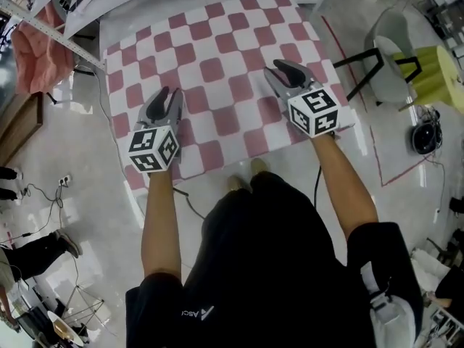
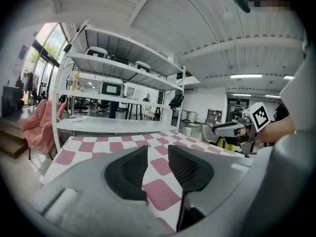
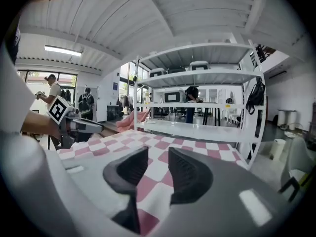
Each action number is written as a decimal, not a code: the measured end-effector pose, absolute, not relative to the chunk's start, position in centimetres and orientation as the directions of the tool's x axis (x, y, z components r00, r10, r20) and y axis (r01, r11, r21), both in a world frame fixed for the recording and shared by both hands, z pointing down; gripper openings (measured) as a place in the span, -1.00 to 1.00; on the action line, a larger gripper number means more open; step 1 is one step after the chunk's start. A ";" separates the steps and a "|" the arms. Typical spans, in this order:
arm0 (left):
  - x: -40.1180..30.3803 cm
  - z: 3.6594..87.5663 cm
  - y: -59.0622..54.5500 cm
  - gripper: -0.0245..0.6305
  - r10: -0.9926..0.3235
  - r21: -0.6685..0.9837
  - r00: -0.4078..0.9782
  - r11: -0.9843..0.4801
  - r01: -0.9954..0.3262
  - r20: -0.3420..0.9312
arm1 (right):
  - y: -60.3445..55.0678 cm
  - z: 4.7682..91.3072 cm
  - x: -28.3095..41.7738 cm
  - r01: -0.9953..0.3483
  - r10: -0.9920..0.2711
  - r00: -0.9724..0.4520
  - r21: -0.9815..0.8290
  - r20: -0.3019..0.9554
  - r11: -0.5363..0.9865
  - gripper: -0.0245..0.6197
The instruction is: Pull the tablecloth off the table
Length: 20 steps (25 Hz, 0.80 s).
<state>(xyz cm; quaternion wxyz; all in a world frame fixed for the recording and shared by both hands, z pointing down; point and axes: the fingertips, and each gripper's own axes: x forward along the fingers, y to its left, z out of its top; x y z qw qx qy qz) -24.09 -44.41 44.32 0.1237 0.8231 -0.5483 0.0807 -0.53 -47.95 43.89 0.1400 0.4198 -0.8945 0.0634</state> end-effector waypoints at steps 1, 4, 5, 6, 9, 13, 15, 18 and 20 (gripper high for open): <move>-24.5 44.9 -45.0 -0.46 -0.884 0.113 0.367 -0.349 -0.930 0.291 | -48.7 44.6 -0.3 -0.772 -0.731 -0.601 0.004 0.324 0.636 -0.48; -25.3 46.6 -46.3 -0.28 -0.878 0.105 0.310 -0.292 -0.951 0.365 | -50.8 47.1 1.0 -0.788 -0.722 -0.567 -0.008 0.396 0.615 -0.31; -25.7 47.3 -46.7 -0.23 -0.875 0.102 0.289 -0.270 -0.957 0.389 | -51.5 48.0 1.5 -0.795 -0.718 -0.554 -0.013 0.421 0.606 -0.23; -26.0 47.9 -47.2 -0.16 -0.871 0.099 0.267 -0.248 -0.964 0.413 | -52.2 48.9 2.0 -0.803 -0.715 -0.540 -0.016 0.445 0.596 -0.16; -27.3 50.5 -48.6 0.01 -0.846 0.103 0.203 -0.175 -0.979 0.493 | -54.3 51.5 3.5 -0.827 -0.707 -0.489 -0.015 0.510 0.561 -0.02; -28.9 53.8 -50.0 0.12 -0.787 0.099 0.138 -0.097 -0.990 0.601 | -56.6 54.5 5.0 -0.847 -0.668 -0.445 -0.038 0.596 0.531 0.09; -29.4 55.2 -50.5 0.15 -0.750 0.089 0.114 -0.073 -0.993 0.651 | -57.4 56.2 5.4 -0.852 -0.632 -0.431 -0.061 0.644 0.520 0.13; -29.8 57.3 -50.8 0.17 -0.694 0.079 0.092 -0.051 -0.996 0.714 | -58.3 58.0 6.0 -0.865 -0.605 -0.395 -0.059 0.692 0.498 0.22; -30.0 58.5 -50.8 0.18 -0.660 0.089 0.093 -0.040 -0.995 0.746 | -58.8 58.8 6.5 -0.877 -0.603 -0.362 -0.039 0.711 0.479 0.25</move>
